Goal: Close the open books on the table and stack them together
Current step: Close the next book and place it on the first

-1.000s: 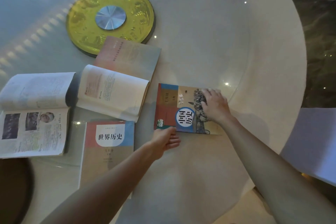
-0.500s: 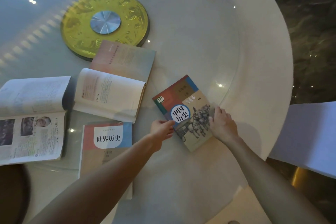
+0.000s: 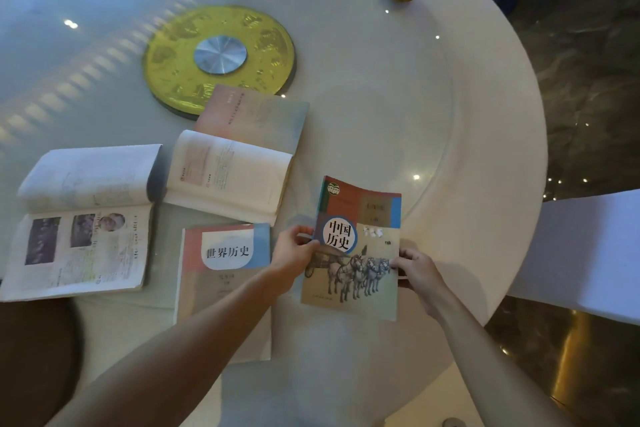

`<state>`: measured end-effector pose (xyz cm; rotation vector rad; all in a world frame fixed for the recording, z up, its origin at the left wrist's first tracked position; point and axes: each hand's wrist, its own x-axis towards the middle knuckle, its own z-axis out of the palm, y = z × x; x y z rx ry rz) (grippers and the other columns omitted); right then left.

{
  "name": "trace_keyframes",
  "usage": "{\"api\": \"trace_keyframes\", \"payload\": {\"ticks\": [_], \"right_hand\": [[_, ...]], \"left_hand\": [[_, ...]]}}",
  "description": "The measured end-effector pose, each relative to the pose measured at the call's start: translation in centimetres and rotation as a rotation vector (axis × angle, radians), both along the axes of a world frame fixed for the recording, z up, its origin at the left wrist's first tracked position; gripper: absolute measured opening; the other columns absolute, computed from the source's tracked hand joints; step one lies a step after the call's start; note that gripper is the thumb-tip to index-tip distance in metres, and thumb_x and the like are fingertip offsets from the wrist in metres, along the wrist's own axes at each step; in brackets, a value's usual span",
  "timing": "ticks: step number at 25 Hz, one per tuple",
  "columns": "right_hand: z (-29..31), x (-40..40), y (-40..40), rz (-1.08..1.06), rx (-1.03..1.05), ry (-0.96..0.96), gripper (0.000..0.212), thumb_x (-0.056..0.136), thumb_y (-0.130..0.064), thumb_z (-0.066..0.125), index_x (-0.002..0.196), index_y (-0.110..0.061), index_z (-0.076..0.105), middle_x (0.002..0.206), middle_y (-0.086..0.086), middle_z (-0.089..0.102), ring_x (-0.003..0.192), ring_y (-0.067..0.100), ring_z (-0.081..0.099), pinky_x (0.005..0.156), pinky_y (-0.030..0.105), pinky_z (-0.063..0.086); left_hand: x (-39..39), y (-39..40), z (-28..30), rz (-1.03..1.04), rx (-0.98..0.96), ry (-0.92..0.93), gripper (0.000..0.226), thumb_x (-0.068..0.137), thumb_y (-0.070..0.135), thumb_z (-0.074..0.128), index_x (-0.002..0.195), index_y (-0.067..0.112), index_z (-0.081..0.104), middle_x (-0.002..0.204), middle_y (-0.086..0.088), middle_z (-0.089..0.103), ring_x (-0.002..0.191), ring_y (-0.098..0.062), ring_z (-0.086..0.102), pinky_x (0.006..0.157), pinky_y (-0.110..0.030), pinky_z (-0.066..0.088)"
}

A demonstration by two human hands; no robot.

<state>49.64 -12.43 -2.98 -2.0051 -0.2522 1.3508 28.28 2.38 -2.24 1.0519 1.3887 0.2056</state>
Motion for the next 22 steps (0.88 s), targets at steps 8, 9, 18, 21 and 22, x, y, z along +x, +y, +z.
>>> {"api": "trace_keyframes", "payload": {"ticks": [8, 9, 18, 21, 22], "right_hand": [[2.8, -10.5, 5.2, 0.11, 0.172, 0.118, 0.017, 0.099, -0.018, 0.062, 0.112, -0.014, 0.072, 0.097, 0.018, 0.081, 0.077, 0.027, 0.077, 0.062, 0.039, 0.062], [2.9, -12.0, 6.0, 0.135, 0.163, 0.107, 0.017, 0.1, -0.018, 0.062, 0.111, -0.011, 0.073, 0.096, 0.018, 0.08, 0.075, 0.027, 0.077, 0.062, 0.04, 0.063], [0.5, -22.7, 6.6, 0.326, 0.032, -0.097, 0.009, 0.099, -0.012, 0.059, 0.1, -0.006, 0.067, 0.095, 0.013, 0.077, 0.075, 0.022, 0.076, 0.056, 0.035, 0.059], [-0.2, -24.4, 6.3, 0.413, -0.002, -0.289, 0.009, 0.096, -0.012, 0.058, 0.099, -0.016, 0.065, 0.095, 0.004, 0.074, 0.082, 0.021, 0.071, 0.068, 0.039, 0.056], [-0.2, -24.8, 6.3, 0.429, -0.003, -0.348, 0.01, 0.096, -0.012, 0.057, 0.098, -0.018, 0.065, 0.096, 0.002, 0.074, 0.081, 0.017, 0.069, 0.065, 0.035, 0.053]], "left_hand": [[-13.4, 1.0, 2.6, 0.21, 0.127, -0.029, 0.012, 0.093, 0.006, 0.066, 0.104, 0.011, 0.066, 0.094, -0.015, 0.076, 0.071, -0.025, 0.073, 0.055, -0.038, 0.058], [-15.1, 0.9, 2.6, 0.237, 0.126, -0.018, 0.011, 0.094, 0.006, 0.066, 0.103, 0.013, 0.066, 0.094, -0.014, 0.076, 0.068, -0.021, 0.073, 0.05, -0.034, 0.057], [-24.6, -1.5, -0.7, 0.285, 0.082, 0.228, 0.011, 0.093, 0.011, 0.064, 0.103, 0.017, 0.066, 0.099, -0.006, 0.075, 0.081, -0.022, 0.073, 0.063, -0.04, 0.061], [-25.8, -2.1, -1.5, 0.189, 0.127, 0.321, 0.016, 0.092, 0.013, 0.06, 0.103, 0.02, 0.069, 0.098, -0.003, 0.075, 0.086, -0.023, 0.072, 0.067, -0.04, 0.061], [-26.1, -2.2, -1.6, 0.16, 0.148, 0.341, 0.019, 0.092, 0.014, 0.06, 0.106, 0.019, 0.07, 0.1, -0.003, 0.075, 0.089, -0.023, 0.071, 0.071, -0.041, 0.061]]}}
